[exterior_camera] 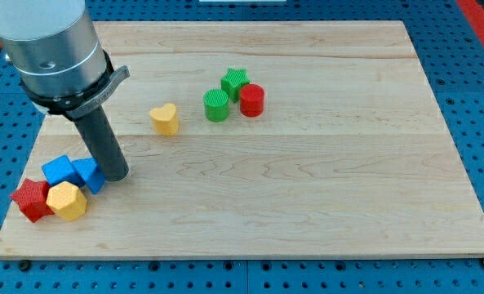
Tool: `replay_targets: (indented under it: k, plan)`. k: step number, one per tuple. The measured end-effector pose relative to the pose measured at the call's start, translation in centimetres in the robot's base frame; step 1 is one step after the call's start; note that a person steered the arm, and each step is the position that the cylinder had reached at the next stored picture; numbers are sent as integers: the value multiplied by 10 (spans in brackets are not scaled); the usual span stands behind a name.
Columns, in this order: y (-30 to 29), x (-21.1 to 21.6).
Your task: Move yellow heart to the top of blue cube
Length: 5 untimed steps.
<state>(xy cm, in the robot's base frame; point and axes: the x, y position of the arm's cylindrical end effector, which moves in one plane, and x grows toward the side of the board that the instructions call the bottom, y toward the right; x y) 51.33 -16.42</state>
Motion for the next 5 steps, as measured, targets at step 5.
replay_targets:
  k: [5]
  plan:
    - [3, -100]
